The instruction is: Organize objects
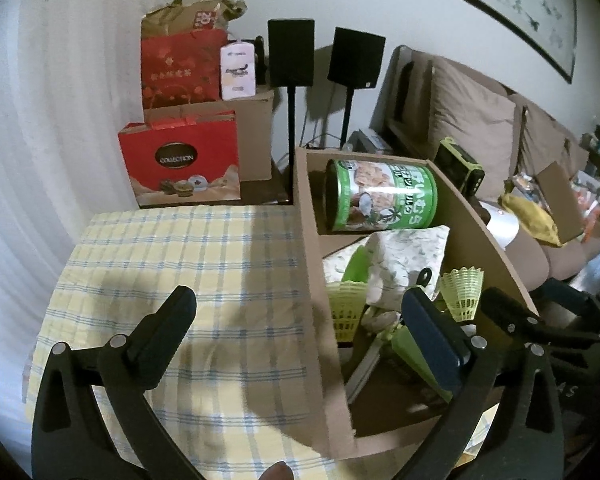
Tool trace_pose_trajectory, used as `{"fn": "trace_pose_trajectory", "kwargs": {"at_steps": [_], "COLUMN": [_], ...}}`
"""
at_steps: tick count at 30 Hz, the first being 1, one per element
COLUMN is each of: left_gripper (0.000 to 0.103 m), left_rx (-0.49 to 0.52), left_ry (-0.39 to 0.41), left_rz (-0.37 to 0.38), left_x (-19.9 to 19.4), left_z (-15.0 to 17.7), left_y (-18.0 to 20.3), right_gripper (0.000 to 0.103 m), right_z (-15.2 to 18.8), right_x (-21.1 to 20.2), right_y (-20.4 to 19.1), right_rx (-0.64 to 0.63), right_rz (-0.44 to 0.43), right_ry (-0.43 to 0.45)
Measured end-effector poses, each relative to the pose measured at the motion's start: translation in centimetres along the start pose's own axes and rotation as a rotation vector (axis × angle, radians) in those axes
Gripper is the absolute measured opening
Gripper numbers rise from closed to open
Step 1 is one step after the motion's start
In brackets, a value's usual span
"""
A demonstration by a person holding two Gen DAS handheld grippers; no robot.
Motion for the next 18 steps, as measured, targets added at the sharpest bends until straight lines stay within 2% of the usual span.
{"fn": "trace_pose_trajectory", "kwargs": {"at_steps": [5,12,18], "left_gripper": [0.103,0.103,0.103], "left_rx": [-0.006,-0.029,0.0], "left_ry": [-0.014,0.025,0.036], "left_rz": [-0.031,-0.057,-0.096], "left_x": [-0.6,-2.2,-3.7], "left_z": [0.2,0.6,1.4], "left_y": [-1.4,-3.6,-4.8], "right_gripper": [0.102,0.102,0.102], "right_z": [0.0,0.7,1.5], "right_x": [-0.8,-1.6,-2.6], "right_y": [-1.2,-2.7,-3.8], "right_rx": [-0.015,-0.041,-0.059], "right_rz": [-0.009,-0.008,-0.022], "right_ry": [0.01,0.016,0.027]}}
Point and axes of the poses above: each gripper's, at about its wrist camera, not at the fingertips, and x roughly the way its jaws point, y to its right, z to its underside, the point moved 6 cm from there along x, roughly the way its jaws point, and after that the axes turned 10 degrees about -z, right-handed, at the moved point
